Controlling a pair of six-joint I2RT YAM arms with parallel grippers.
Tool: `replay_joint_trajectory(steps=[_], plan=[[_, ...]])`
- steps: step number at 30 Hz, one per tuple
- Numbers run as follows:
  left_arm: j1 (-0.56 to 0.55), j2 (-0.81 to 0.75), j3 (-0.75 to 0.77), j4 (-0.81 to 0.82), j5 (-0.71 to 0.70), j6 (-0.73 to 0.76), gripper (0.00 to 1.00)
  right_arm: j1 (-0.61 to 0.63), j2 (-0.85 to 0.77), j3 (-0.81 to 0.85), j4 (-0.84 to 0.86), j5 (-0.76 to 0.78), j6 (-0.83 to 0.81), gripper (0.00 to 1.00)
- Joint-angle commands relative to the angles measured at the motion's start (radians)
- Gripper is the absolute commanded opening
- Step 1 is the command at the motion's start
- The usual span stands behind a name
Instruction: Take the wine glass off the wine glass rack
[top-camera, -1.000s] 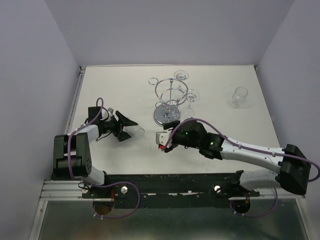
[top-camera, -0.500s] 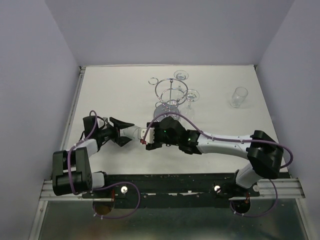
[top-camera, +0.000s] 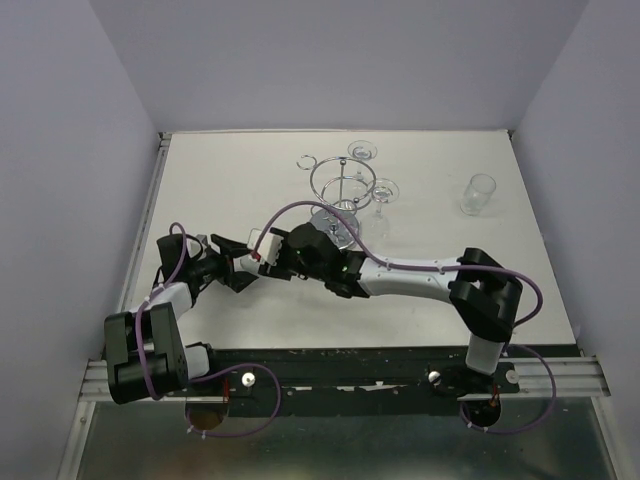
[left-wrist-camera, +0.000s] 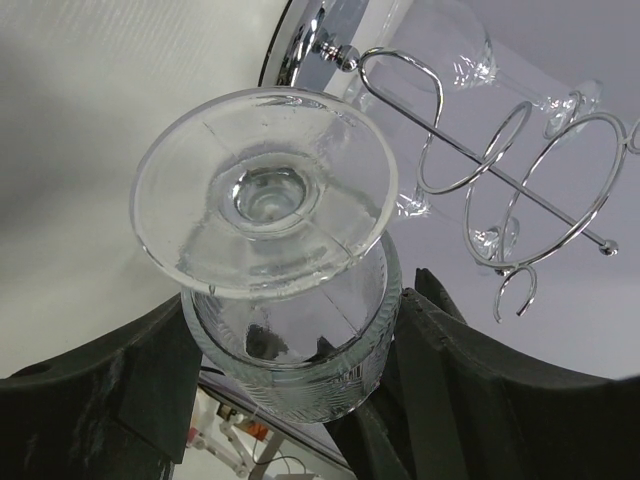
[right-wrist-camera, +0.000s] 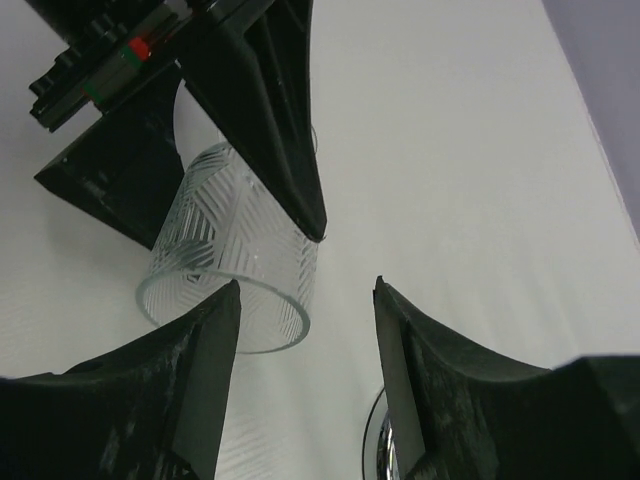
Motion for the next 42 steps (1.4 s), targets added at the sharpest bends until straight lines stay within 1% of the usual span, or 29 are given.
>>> replay_joint_trajectory(steps=[1,5,10,11,14,15,18,22,23,26,27,28,29,35,39,42], plan=[[0.016,-0.028,-0.004,0.007,0.057,0.007,0.00,0.008,0.058,0.077,0.045,0.022,0.018,0.61],[0.025,-0.028,-0.004,0.004,0.057,0.008,0.00,0.010,0.080,0.097,0.028,-0.034,-0.008,0.54],[0.029,-0.037,-0.010,0.001,0.060,0.010,0.00,0.010,0.094,0.097,0.030,-0.047,-0.029,0.52],[0.029,-0.039,-0.012,-0.002,0.062,0.010,0.00,0.008,0.098,0.102,0.031,-0.074,-0.034,0.52],[0.029,-0.039,-0.007,-0.005,0.068,-0.010,0.00,0.011,0.115,0.120,0.039,-0.087,-0.054,0.50],[0.029,-0.036,-0.004,-0.005,0.073,-0.024,0.00,0.010,0.121,0.125,0.044,-0.085,-0.067,0.47],[0.029,-0.028,0.013,-0.034,0.079,-0.048,0.00,0.013,0.135,0.138,0.056,-0.085,-0.120,0.31],[0.029,-0.031,0.034,-0.152,0.048,-0.059,0.01,0.015,0.137,0.140,0.082,-0.065,-0.170,0.06],[0.029,-0.033,0.037,-0.174,0.036,-0.071,0.13,0.015,0.135,0.140,0.083,-0.062,-0.175,0.01],[0.036,-0.040,0.045,-0.222,-0.002,-0.085,0.74,0.015,0.129,0.137,0.070,-0.057,-0.157,0.01],[0.042,-0.043,0.048,-0.254,-0.015,-0.081,0.98,0.015,0.127,0.134,0.067,-0.059,-0.147,0.01],[0.048,-0.045,0.053,-0.293,-0.025,-0.078,0.99,0.015,0.123,0.131,0.064,-0.057,-0.140,0.01],[0.054,-0.046,0.054,-0.306,-0.027,-0.075,0.99,0.016,0.120,0.126,0.062,-0.030,-0.132,0.01],[0.085,-0.089,0.070,-0.370,-0.048,-0.019,0.99,0.015,0.066,0.080,0.034,-0.027,-0.130,0.01],[0.100,-0.111,0.051,-0.389,-0.061,-0.019,0.99,0.015,-0.023,0.013,-0.051,-0.160,-0.160,0.01],[0.103,-0.109,0.051,-0.387,-0.056,-0.019,0.99,0.013,-0.118,-0.045,-0.174,-0.234,-0.189,0.01]])
